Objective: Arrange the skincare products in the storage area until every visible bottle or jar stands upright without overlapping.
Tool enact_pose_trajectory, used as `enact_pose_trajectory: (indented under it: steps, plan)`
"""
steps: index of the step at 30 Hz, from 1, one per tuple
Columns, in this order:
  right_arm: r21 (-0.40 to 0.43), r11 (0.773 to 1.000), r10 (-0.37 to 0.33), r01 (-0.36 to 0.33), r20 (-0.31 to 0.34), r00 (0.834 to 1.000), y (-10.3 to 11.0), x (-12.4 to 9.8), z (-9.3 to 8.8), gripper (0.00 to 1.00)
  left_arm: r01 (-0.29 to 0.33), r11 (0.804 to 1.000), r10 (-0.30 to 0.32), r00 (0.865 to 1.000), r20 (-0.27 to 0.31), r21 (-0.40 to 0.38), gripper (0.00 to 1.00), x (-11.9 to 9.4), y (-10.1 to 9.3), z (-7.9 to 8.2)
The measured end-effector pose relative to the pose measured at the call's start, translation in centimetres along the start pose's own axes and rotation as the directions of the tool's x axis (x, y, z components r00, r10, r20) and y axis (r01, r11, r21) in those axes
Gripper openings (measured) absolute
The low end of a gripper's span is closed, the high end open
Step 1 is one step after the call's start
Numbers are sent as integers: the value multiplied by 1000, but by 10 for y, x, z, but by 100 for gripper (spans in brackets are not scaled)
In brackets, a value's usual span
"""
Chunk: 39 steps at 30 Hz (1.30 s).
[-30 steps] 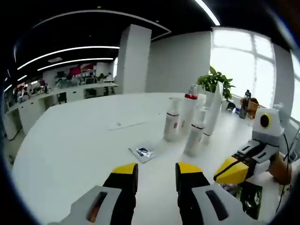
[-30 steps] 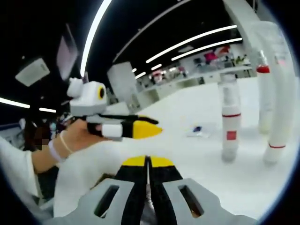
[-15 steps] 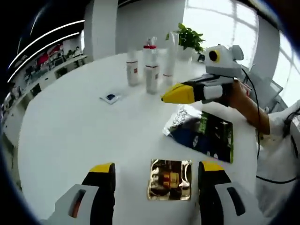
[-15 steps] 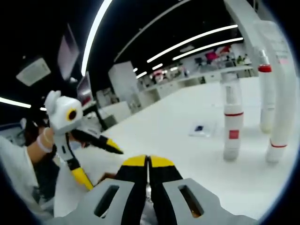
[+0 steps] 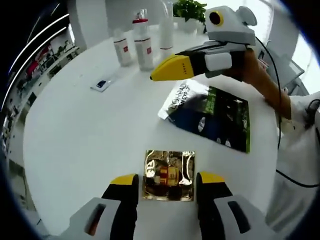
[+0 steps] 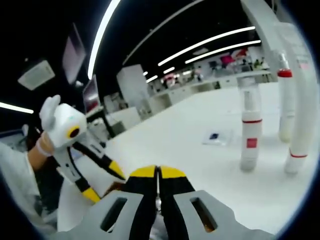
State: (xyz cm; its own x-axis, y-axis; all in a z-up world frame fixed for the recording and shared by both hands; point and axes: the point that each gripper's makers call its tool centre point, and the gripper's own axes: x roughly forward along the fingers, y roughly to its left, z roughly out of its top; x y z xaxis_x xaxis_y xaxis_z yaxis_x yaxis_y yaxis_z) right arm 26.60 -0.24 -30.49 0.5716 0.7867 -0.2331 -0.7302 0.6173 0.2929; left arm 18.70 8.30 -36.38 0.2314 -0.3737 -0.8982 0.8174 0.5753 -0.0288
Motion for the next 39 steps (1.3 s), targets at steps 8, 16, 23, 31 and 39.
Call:
enact_pose_trajectory:
  steps: [8, 16, 23, 31, 39]
  plan:
    - [-3, 1000, -4, 4, 16, 1000, -2, 0, 5, 0, 10, 1000, -10, 1000, 18, 2, 41, 2, -1, 5]
    - [8, 1000, 11, -12, 33, 999, 0, 2, 7, 0, -275, 959, 249, 933, 259, 69, 41, -17, 35, 41]
    - [-2, 996, 87, -87, 120, 989, 11, 1, 21, 0, -476, 870, 375, 805, 459, 125, 41, -36, 37, 78]
    - [43, 998, 21, -35, 292, 956, -6, -18, 57, 0, -754, 644, 548, 571, 611, 127, 40, -47, 64, 113]
    - [17, 998, -62, 60, 330, 942, -28, -28, 67, 1, -735, 666, 433, 522, 735, 129, 40, -28, 59, 147]
